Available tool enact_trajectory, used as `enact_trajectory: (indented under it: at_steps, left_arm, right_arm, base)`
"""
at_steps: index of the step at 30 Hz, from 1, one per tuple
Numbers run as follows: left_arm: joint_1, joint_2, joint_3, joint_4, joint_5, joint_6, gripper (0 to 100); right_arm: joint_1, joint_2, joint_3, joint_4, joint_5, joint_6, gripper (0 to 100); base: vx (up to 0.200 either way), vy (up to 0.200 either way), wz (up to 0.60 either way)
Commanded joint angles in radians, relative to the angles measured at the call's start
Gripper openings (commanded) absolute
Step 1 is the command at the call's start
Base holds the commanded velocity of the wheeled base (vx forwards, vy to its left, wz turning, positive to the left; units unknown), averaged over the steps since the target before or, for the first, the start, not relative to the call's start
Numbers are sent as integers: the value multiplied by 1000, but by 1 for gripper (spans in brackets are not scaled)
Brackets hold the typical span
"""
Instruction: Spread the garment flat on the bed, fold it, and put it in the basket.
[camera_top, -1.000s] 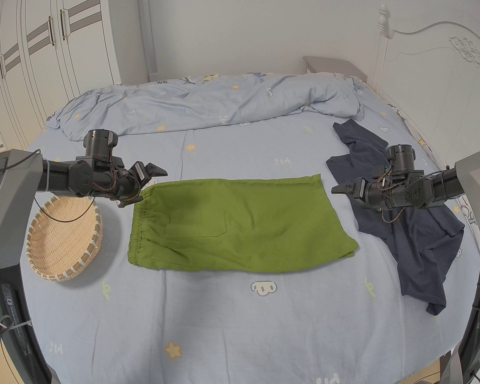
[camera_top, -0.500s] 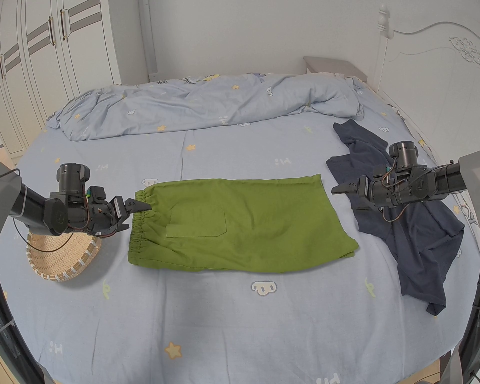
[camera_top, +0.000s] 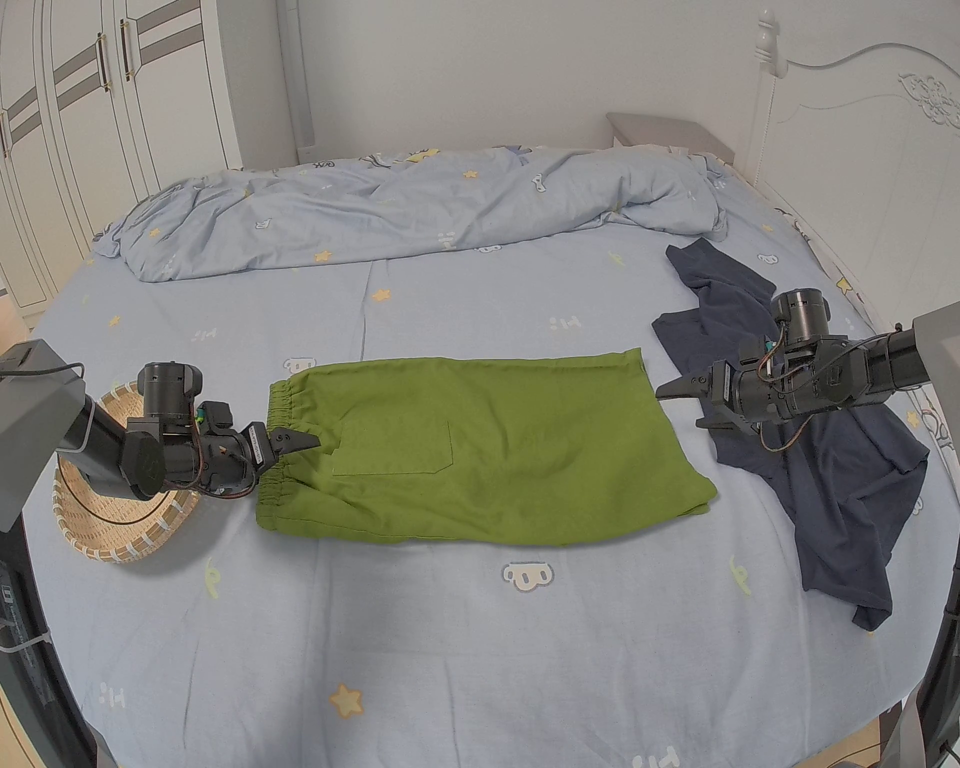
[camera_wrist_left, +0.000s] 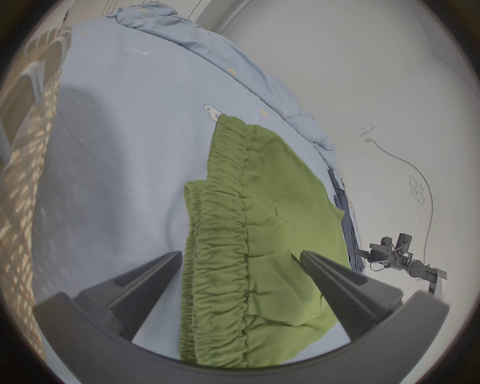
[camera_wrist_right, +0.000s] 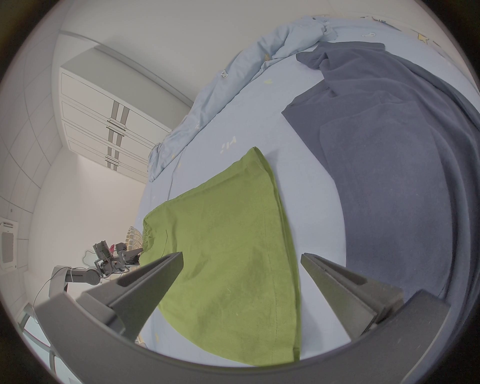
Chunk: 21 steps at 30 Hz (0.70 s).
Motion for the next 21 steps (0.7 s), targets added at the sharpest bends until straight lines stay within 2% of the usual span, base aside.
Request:
enact_trajectory:
  at_steps: [1,10,11,21]
  left_arm:
    - [-4,37,-2,-2,0,-1,100]
    - [-1,49,-18,-4,-86,-44,100]
    - [1,47,-18,-4,-86,-50,0]
    - [6,37,-24,-4,-81,-50,0]
  right_arm:
    - [2,0,5,-2,0,0,100]
    - [2,0,4,-3,0,0,100]
    - [2,0,4,-3,0,0,100]
    - [2,0,5,-3,0,0,100]
  base:
    - [0,0,0]
    - [0,0,0]
    - [0,0,0]
    - [0,0,0]
